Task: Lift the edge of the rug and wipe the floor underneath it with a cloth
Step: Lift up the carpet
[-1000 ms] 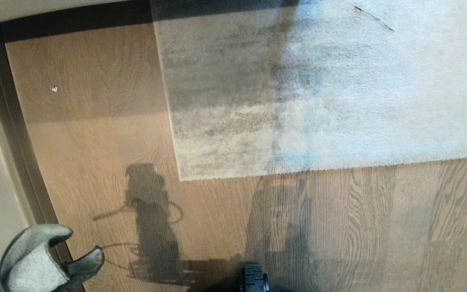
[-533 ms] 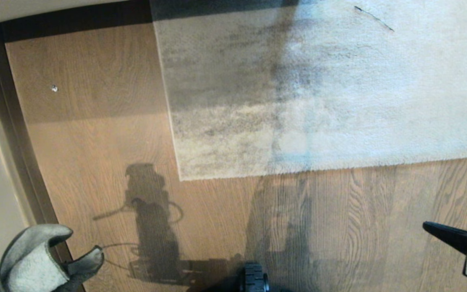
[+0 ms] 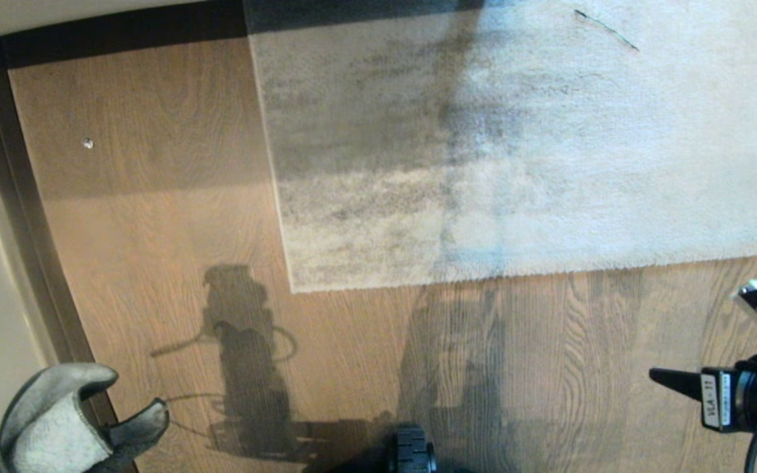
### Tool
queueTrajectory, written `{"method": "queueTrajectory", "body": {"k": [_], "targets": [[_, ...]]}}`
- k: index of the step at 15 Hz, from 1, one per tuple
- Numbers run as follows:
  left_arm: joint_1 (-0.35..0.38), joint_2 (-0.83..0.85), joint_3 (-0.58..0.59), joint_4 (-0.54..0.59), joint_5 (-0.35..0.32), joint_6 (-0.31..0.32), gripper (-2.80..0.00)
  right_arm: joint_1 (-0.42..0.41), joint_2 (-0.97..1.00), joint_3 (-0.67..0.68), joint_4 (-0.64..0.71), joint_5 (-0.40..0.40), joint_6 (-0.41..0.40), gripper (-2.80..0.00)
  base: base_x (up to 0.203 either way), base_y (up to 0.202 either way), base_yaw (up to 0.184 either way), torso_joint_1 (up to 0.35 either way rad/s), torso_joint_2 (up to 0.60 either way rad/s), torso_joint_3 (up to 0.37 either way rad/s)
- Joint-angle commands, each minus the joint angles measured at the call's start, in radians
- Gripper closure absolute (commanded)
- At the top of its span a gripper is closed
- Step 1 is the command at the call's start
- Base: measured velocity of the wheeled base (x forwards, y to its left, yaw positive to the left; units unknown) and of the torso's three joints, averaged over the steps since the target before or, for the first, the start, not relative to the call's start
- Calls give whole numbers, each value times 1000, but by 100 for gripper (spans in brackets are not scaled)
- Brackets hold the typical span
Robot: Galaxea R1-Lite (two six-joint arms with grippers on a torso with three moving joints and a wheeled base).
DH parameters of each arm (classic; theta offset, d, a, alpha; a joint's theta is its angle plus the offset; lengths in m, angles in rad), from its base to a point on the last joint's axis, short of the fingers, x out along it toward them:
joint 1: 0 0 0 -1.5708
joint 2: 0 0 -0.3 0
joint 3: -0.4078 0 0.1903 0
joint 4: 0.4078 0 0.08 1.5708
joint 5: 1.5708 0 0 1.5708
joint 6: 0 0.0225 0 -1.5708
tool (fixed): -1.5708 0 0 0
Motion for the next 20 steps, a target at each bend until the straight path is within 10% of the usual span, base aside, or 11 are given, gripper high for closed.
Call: {"method": "queueTrajectory", "body": {"k": [1,7,13,18,19,20], "targets": [[0,0,0,-1,0,0,0,20,46,17,-39,1,6,0,0,0,0,0,0,0],[0,0,0,-1,0,0,0,368,295,71,-488,-113,266,0,0,0,0,0,0,0],[0,0,0,-1,0,0,0,669,535,-15,-586,-464,652,0,0,0,0,0,0,0],[0,0,0,-1,0,0,0,766,657,-89,-588,-639,739,0,0,0,0,0,0,0],[0,0,0,-1,0,0,0,770,657,-94,-592,-641,760,-280,0,0,0,0,0,0],[0,0,0,-1,0,0,0,769,664,-95,-590,-647,770,-280,0,0,0,0,0,0]]}}
